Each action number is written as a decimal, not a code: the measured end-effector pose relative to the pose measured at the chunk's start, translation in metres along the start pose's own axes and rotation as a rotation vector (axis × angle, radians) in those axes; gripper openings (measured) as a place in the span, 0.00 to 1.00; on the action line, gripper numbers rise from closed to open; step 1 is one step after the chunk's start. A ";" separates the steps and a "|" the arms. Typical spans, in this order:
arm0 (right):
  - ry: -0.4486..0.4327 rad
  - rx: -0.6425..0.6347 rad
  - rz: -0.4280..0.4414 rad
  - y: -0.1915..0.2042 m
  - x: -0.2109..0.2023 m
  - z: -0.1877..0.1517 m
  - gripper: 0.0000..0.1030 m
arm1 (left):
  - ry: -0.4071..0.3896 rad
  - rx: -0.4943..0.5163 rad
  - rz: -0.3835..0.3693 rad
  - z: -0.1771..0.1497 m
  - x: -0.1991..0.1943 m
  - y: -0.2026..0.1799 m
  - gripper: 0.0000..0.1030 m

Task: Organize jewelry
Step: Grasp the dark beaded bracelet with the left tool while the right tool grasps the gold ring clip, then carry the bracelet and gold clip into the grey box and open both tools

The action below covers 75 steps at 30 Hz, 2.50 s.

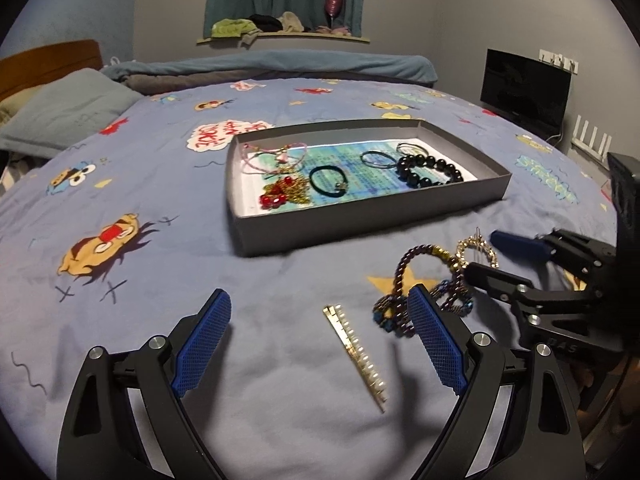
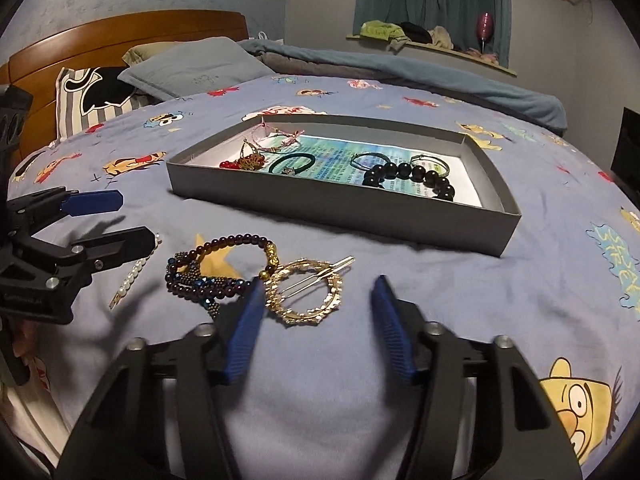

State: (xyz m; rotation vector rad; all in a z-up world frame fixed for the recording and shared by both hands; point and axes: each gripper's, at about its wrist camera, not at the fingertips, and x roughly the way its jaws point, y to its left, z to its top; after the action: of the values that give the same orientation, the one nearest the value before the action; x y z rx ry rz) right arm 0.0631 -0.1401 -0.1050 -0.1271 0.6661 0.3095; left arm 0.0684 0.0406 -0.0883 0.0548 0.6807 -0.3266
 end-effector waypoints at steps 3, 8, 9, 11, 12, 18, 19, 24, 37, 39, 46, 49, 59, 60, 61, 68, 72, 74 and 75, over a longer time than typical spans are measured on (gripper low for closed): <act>-0.005 0.020 0.001 -0.003 -0.002 0.001 0.37 | -0.012 0.000 -0.027 0.003 0.001 -0.006 0.86; -0.015 0.084 -0.004 -0.017 -0.009 0.000 0.37 | -0.026 0.058 -0.047 0.009 0.007 -0.022 0.69; -0.017 0.097 -0.001 -0.020 -0.010 0.000 0.37 | -0.020 0.067 -0.049 0.009 0.010 -0.025 0.62; -0.019 0.111 -0.003 -0.025 -0.012 0.000 0.37 | 0.006 0.084 -0.052 0.010 0.020 -0.031 0.56; -0.021 0.117 -0.002 -0.027 -0.013 0.000 0.37 | 0.013 0.085 -0.057 0.010 0.022 -0.032 0.52; -0.005 0.130 0.015 -0.031 -0.012 -0.001 0.37 | 0.019 0.121 -0.098 0.011 0.031 -0.043 0.27; -0.006 0.128 0.014 -0.031 -0.013 -0.001 0.37 | 0.030 0.130 -0.097 0.011 0.034 -0.046 0.23; -0.005 0.123 0.019 -0.032 -0.013 -0.001 0.37 | 0.072 0.149 -0.081 0.008 0.044 -0.050 0.19; -0.051 0.123 0.007 -0.034 -0.022 0.002 0.37 | -0.072 0.143 -0.091 0.013 0.013 -0.045 0.06; -0.058 0.126 0.006 -0.034 -0.024 0.002 0.37 | -0.104 0.140 -0.092 0.015 0.005 -0.044 0.06; -0.088 0.118 -0.007 -0.037 -0.032 0.007 0.37 | -0.165 0.152 -0.089 0.030 -0.012 -0.044 0.06; -0.110 0.117 -0.026 -0.043 -0.035 0.017 0.37 | -0.195 0.177 -0.062 0.046 -0.017 -0.041 0.06; -0.209 0.170 -0.103 -0.077 -0.023 0.085 0.37 | -0.210 0.175 -0.074 0.118 0.004 -0.032 0.06; -0.214 0.176 -0.105 -0.080 -0.020 0.091 0.37 | -0.207 0.175 -0.072 0.125 0.010 -0.032 0.06; -0.216 0.181 -0.101 -0.084 -0.015 0.098 0.37 | -0.203 0.174 -0.070 0.129 0.015 -0.032 0.06; -0.156 0.146 -0.097 -0.092 0.020 0.105 0.37 | -0.143 0.173 -0.062 0.154 0.070 -0.031 0.06; -0.079 0.137 -0.072 -0.091 0.040 0.105 0.37 | -0.093 0.171 -0.052 0.160 0.102 -0.030 0.06; -0.038 0.127 -0.069 -0.091 0.050 0.105 0.37 | -0.058 0.152 -0.052 0.162 0.119 -0.027 0.06; -0.026 0.126 -0.067 -0.090 0.053 0.105 0.37 | -0.042 0.138 -0.050 0.163 0.126 -0.024 0.06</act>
State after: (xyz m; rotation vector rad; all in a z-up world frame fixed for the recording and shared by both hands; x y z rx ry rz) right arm 0.1928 -0.1904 -0.0546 -0.0253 0.6520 0.2040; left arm 0.2521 -0.0428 -0.0388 0.1621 0.6178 -0.4215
